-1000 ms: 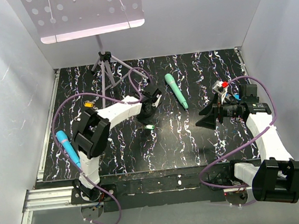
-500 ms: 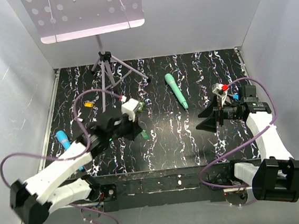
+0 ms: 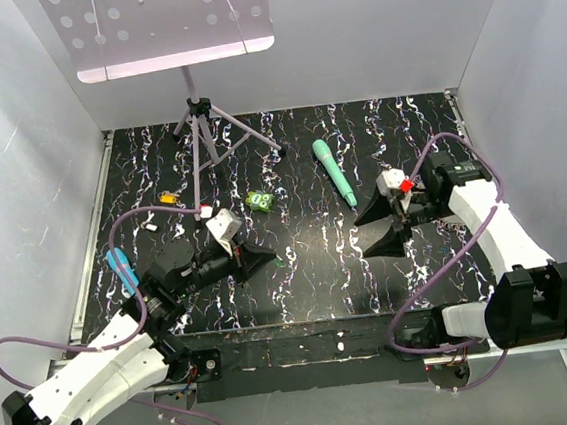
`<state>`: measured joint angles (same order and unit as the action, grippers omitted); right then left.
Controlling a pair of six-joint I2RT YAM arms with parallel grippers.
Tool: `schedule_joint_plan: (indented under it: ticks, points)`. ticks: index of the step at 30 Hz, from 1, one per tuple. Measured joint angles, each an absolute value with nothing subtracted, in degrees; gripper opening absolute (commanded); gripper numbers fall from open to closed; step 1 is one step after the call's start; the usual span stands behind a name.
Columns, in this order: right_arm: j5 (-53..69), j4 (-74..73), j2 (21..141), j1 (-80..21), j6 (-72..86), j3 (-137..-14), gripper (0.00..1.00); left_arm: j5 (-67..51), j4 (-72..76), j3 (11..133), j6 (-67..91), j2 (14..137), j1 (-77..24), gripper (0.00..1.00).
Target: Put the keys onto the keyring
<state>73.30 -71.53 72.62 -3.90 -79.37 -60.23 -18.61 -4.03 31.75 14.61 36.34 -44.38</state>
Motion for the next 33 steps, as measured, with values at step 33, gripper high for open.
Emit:
schedule_joint_plan:
  ticks: [33]
  points:
    - [64.69,-61.45,67.18,-25.26,-60.93,-59.09,0.83,-16.4,9.52,25.12,16.47,50.39,-58.26,0.0]
